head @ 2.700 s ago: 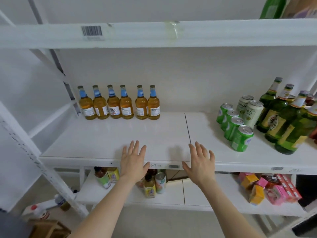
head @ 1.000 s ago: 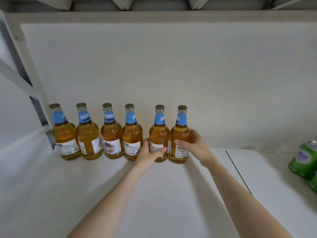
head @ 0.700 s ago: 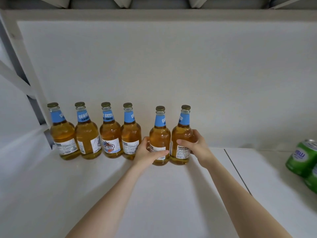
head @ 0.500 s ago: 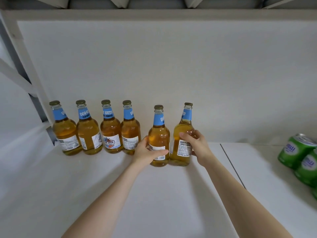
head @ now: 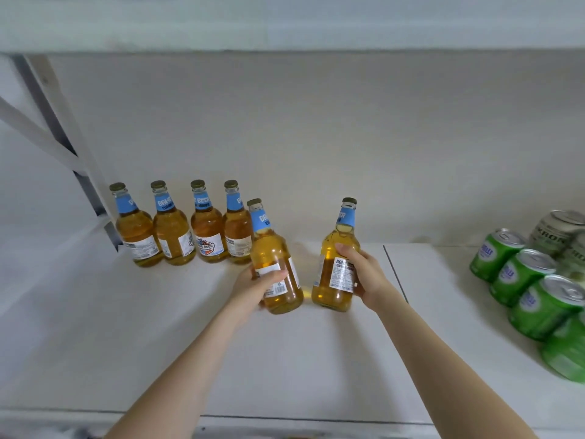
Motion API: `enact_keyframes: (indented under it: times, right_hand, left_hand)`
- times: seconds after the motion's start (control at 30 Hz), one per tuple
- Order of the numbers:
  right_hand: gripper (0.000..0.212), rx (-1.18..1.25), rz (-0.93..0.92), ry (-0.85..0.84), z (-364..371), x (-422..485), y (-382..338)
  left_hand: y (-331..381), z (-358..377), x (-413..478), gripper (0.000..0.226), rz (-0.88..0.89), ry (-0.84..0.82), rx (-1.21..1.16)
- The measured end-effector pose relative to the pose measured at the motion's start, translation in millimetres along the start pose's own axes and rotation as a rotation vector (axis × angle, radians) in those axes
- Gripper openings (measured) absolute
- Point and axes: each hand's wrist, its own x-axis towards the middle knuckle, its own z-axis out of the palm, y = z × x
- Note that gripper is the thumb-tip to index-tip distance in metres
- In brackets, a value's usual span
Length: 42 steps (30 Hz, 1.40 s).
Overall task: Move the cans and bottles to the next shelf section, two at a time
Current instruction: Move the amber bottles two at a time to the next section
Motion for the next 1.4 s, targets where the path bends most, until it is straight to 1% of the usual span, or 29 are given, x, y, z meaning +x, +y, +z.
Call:
enact_keyframes:
  times: [0.13, 0.23, 0.3, 0.47, 0.6, 0.67, 0.9, 1.1, 1.27, 1.4]
  right_hand:
    - [0.049, -0.005, 0.012, -0.004, -7, -18, -5]
    - [0.053, -0.016, 0.019, -0.019, -15, -33, -8]
    - [0.052, -0.028, 0.024, -0.026, -20, -44, -10]
    - [0.049, -0.062, 0.026, -0.033, -38, -77, -11]
    - [0.049, -0.080, 0.018, -0.025, -54, -104, -8]
    - [0.051, -0.085, 0.011, -0.019, -64, -116, -5]
    - [0.043, -0.065, -0.022, 0.029, -102, -178, 0]
    - [0.048, -0.053, -0.016, 0.078, -146, -220, 7]
    - [0.048, -0.025, -0.017, 0.106, -187, -230, 2]
    - [0.047, -0.032, -0.032, 0.109, -220, -220, -13]
  left_hand:
    - [5, 3, -26, 0.041, 0.013, -0.003, 0.006]
    - [5, 9, -47, 0.034, 0.023, 0.016, -0.003]
    - [3, 14, -62, 0.032, 0.018, 0.035, -0.012]
    - [-2, 27, -97, 0.036, -0.001, 0.065, -0.013]
    - [-3, 39, -122, 0.044, -0.006, 0.048, 0.021]
    - [-2, 49, -135, 0.042, 0.009, 0.032, 0.043]
    - [-15, 86, -184, 0.040, 0.017, -0.026, 0.084]
    - [-33, 126, -219, 0.047, 0.013, -0.099, 0.144]
    - [-29, 173, -228, 0.048, 0.041, -0.125, 0.185]
    - [-18, 213, -222, 0.047, 0.076, -0.141, 0.223]
